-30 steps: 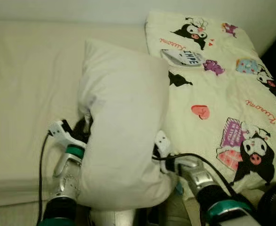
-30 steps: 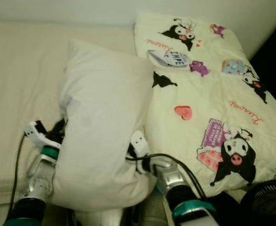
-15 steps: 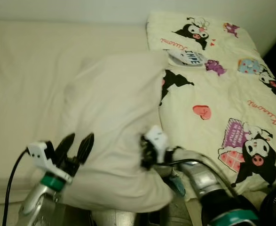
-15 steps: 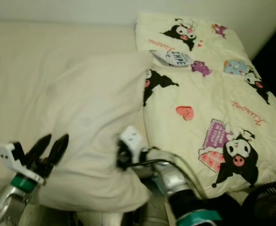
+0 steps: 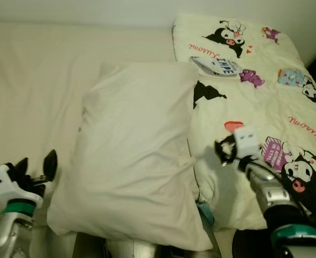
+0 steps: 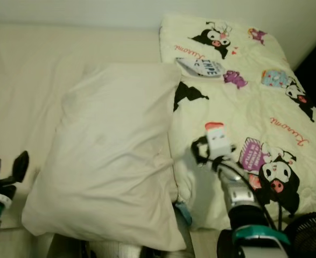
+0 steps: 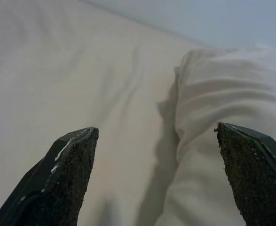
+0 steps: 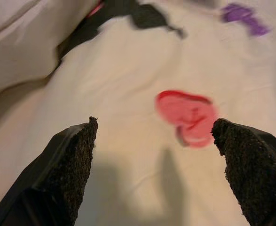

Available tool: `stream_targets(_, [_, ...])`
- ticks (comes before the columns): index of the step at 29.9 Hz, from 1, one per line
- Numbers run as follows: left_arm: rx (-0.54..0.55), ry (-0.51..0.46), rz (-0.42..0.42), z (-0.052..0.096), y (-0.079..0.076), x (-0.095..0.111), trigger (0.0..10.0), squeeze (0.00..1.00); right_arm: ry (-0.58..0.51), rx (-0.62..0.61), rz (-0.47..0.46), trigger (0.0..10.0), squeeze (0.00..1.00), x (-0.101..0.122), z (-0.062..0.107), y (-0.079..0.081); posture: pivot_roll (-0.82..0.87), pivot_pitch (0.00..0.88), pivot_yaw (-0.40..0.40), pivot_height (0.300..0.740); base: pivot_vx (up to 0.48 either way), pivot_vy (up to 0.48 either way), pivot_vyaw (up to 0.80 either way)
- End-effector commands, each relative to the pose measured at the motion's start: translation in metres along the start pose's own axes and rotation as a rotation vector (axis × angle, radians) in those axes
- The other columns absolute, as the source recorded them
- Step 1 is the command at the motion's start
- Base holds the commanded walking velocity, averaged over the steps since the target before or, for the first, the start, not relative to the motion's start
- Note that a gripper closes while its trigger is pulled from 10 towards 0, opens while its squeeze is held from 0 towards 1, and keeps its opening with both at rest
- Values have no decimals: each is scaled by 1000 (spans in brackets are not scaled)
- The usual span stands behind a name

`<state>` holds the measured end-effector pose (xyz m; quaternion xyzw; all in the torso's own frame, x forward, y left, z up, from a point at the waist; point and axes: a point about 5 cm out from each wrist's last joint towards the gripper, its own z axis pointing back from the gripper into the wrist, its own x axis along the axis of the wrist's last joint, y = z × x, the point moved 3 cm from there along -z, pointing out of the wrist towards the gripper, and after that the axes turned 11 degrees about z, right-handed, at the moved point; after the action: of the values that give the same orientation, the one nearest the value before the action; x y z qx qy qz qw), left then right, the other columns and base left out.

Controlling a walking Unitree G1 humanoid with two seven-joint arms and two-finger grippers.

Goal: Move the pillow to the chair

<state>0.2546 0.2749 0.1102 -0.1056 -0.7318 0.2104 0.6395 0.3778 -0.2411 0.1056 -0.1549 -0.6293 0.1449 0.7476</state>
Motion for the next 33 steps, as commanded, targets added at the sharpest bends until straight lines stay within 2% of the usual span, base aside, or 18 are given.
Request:
stream_targets(1, [29,4,-24,2,9,-1,10000,1000,24,-46,-30,10000,1000,-10,3,-6,52,102,-16,595,0,0,0])
stream_targets(4, [46,-15,-29,-3,17,1,10000,1000,7,-114,-317,10000,1000,-12,2,-17,49,100,-23,595,0,0,0])
stream_targets(5, [46,-15,-29,-3,17,1,10000,1000,7,-114,-317,10000,1000,-12,2,-17,49,100,-23,595,0,0,0])
stream_targets(6, [42,0,-32,-10,19,-5,10000,1000,18,-77,-540,10000,1000,-15,-1,-7,41,103,-28,595,0,0,0])
stream_targets(7, [42,0,-32,-10,19,-5,10000,1000,18,-77,-540,10000,1000,-15,-1,-7,41,103,-28,595,0,0,0])
stream_targets(9, [20,26,-11,-23,15,-17,10000,1000,61,91,-772,10000,1000,-17,-3,29,14,121,-32,595,0,0,0])
stream_targets(10, [20,26,-11,-23,15,-17,10000,1000,61,91,-772,10000,1000,-17,-3,29,14,121,-32,595,0,0,0])
stream_targets(12, [-24,67,36,-36,7,-29,10000,1000,84,285,-925,10000,1000,-17,2,69,8,140,-34,595,0,0,0])
stream_targets(16, [-103,140,144,-53,-13,-50,10000,1000,95,432,-1040,10000,1000,-18,13,111,-3,209,-45,595,0,0,0])
stream_targets(20, [-77,136,205,-65,-14,-51,10000,1000,59,479,-1125,10000,1000,-7,15,129,-23,273,-47,595,0,0,0])
stream_targets(23, [-76,133,223,-67,-15,-50,10000,961,43,481,-1167,10000,1000,-3,15,130,-22,285,-48,595,0,0,0])
stream_targets(24, [-83,131,248,-70,-17,-50,10000,867,20,489,-1226,10000,1000,4,14,131,-23,294,-44,595,0,0,0])
stream_targets(25, [-87,133,273,-72,-19,-51,10000,549,2,492,-1270,10000,1000,9,13,132,-23,297,-43,595,0,0,0])
stream_targets(26, [-87,141,291,-73,-19,-54,10000,31,-21,497,-1326,10000,1000,16,11,131,-30,309,-42,595,0,0,0])
stream_targets(27, [-87,141,291,-73,-19,-54,10000,31,-21,497,-1326,10000,1000,16,11,131,-30,309,-42,595,0,0,0])
stream_targets(28, [-73,151,312,-74,-15,-58,10000,0,-48,480,-1395,10000,1000,25,7,128,-46,326,-42,595,0,0,0])
stream_targets(30, [-73,151,312,-74,-15,-58,10000,0,-48,480,-1395,10000,1000,25,7,128,-46,326,-42,595,0,0,0])
stream_targets(33, [-53,137,342,-75,-7,-58,10000,0,-102,445,-1464,10000,1000,29,3,115,-62,321,-40,595,0,0,0])
